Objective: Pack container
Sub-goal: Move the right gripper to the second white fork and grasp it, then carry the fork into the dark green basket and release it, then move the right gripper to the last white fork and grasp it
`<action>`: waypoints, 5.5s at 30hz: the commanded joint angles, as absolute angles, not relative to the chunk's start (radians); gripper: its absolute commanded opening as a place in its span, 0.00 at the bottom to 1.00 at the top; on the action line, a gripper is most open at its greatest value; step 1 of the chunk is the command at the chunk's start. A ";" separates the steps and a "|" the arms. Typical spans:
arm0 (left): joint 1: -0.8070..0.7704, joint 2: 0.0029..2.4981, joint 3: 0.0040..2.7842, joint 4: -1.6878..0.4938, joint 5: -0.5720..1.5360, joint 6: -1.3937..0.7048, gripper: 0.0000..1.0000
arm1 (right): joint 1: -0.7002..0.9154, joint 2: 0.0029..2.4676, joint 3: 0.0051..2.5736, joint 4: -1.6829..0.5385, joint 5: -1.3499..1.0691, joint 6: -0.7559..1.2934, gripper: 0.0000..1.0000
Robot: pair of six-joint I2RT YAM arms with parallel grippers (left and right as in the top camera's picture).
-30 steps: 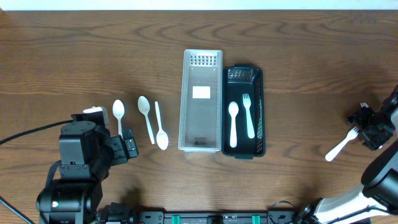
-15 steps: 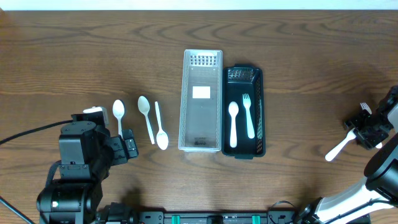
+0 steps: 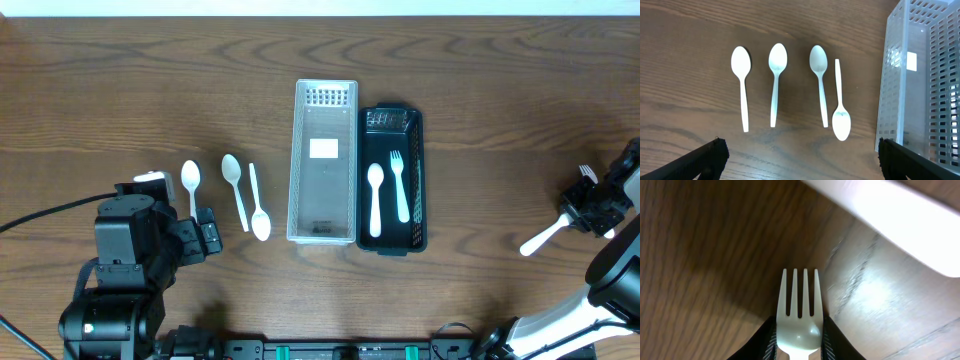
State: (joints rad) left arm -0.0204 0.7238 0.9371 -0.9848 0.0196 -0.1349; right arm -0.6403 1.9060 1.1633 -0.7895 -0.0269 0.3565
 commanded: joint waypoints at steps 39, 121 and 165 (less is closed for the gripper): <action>-0.014 0.726 0.950 -0.986 0.019 -0.144 0.98 | 0.356 1.964 1.490 -0.935 -0.057 0.411 0.34; -0.014 0.726 0.950 -0.986 0.019 -0.144 0.98 | -0.657 2.291 1.736 -1.014 -0.028 -0.435 0.67; -0.014 0.726 0.950 -0.986 0.019 -0.144 0.98 | -0.640 2.291 1.701 -0.992 0.028 -0.397 0.50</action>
